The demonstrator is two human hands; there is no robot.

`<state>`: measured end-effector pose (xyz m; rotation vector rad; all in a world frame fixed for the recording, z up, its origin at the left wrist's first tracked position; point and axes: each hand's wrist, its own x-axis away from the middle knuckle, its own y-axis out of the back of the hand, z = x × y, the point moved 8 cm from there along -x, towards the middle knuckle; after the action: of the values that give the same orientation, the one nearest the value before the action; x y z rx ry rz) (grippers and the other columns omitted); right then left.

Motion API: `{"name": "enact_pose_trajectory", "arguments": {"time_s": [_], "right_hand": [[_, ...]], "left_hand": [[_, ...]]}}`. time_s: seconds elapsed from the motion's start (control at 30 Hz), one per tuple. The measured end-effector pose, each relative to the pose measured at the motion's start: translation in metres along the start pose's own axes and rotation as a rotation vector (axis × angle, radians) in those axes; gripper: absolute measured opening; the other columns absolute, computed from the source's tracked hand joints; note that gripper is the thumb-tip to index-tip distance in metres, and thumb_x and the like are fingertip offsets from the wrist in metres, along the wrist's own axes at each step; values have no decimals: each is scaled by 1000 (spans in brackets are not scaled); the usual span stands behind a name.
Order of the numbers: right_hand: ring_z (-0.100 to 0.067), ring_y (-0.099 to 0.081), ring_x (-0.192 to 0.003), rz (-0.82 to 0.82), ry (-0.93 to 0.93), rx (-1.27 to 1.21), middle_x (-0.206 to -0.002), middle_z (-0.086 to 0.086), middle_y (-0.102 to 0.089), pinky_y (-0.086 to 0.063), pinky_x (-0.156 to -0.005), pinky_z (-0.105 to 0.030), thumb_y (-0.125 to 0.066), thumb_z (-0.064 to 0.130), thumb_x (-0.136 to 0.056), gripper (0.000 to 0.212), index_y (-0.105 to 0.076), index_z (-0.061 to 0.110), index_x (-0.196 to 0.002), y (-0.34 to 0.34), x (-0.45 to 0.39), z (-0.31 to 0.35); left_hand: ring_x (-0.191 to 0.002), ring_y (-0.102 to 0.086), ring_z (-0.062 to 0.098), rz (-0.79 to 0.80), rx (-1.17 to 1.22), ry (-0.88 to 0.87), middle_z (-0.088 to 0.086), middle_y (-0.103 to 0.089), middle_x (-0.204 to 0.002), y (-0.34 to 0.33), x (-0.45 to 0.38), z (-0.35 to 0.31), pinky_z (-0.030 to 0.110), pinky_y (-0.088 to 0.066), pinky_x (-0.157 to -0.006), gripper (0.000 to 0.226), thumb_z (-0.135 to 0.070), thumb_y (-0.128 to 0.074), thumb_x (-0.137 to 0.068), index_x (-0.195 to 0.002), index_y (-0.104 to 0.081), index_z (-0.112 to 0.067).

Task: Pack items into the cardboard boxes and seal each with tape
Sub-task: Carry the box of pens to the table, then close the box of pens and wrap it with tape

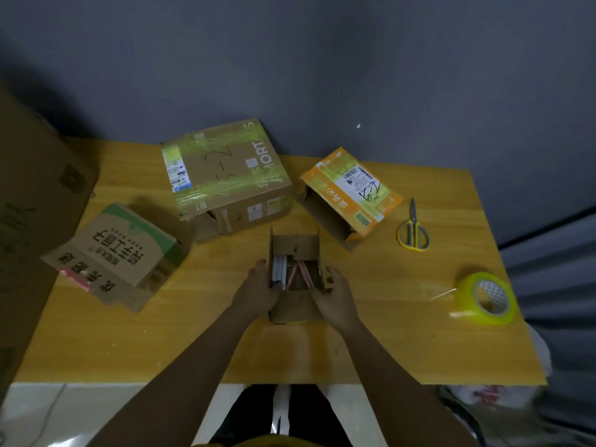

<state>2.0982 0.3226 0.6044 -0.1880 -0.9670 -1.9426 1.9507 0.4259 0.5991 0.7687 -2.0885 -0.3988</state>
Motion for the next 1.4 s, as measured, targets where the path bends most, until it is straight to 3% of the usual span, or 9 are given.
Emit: {"name": "enact_pose_trajectory", "arguments": {"time_s": [0.17, 0.33, 0.5, 0.73, 0.87, 1.0, 1.2, 1.3, 1.4], "right_hand": [[-22, -42, -129, 24, 66, -67, -146, -5, -34, -42, -97, -32, -61, 30, -94, 66, -27, 23, -150, 10, 17, 3], [-16, -49, -109, -85, 53, -141, -140, -5, -39, -45, -82, -29, -59, 23, -95, 59, -32, 21, -148, 35, 38, -16], [-15, -53, -103, -233, 46, -190, -134, -7, -44, -45, -83, -26, -57, 19, -96, 46, -43, 17, -140, 73, 57, -45], [-13, -53, -95, -413, -29, -269, -130, -8, -47, -40, -60, -8, -56, 15, -96, 39, -49, 16, -135, 150, 66, -104], [-16, -53, -101, -424, -54, -218, -134, -9, -46, -43, -73, -26, -54, 18, -98, 40, -48, 15, -137, 199, 56, -141], [-28, -54, -114, -364, -70, -82, -136, -14, -45, -47, -89, -40, -56, 14, -96, 41, -48, 13, -137, 244, 34, -180], [-31, -37, -135, -222, 30, 387, -151, -9, -36, -38, -100, -41, -56, 24, -94, 57, -37, 15, -146, 295, -13, -220], [-28, -37, -134, -107, 26, 569, -148, -5, -37, -27, -104, -45, -54, 38, -95, 56, -34, 18, -143, 298, -32, -232], [-27, -45, -124, 26, 60, 748, -134, -6, -50, -27, -103, -45, -51, 48, -94, 53, -41, 16, -135, 288, -44, -241]], "left_hand": [[-138, -26, 36, -135, -64, -48, 15, -19, -153, 19, 12, -16, 46, -36, -104, 67, -31, -50, -99, -151, -13, -10], [-136, -21, 35, -274, -146, -234, 12, -22, -148, 34, 27, -54, 47, -33, -104, 49, -25, -49, -97, -142, -33, -12], [-127, -27, 32, -247, -258, -386, 8, -29, -140, 12, 36, -107, 44, -35, -100, 34, -25, -45, -99, -132, -44, -15], [-133, -25, 26, -124, -369, -539, 3, -29, -143, -64, 40, -185, 40, -29, -109, 42, -23, -47, -96, -138, -42, -21], [-132, -28, 27, -51, -423, -567, 5, -32, -140, -120, 33, -222, 39, -30, -108, 41, -24, -49, -96, -136, -43, -20], [-133, -31, 29, -3, -482, -481, 5, -33, -141, -176, 13, -251, 43, -31, -108, 42, -26, -49, -96, -137, -42, -20], [-136, -30, 33, 64, -577, -259, 12, -28, -148, -251, -21, -259, 44, -35, -104, 52, -21, -45, -98, -146, -27, -11], [-141, -23, 33, 92, -603, -170, 12, -18, -156, -272, -32, -253, 46, -32, -107, 59, -17, -41, -99, -151, -14, -8], [-143, -18, 31, 91, -620, -150, 10, -13, -158, -282, -41, -252, 46, -30, -109, 62, -13, -41, -98, -152, -10, -10]]}}
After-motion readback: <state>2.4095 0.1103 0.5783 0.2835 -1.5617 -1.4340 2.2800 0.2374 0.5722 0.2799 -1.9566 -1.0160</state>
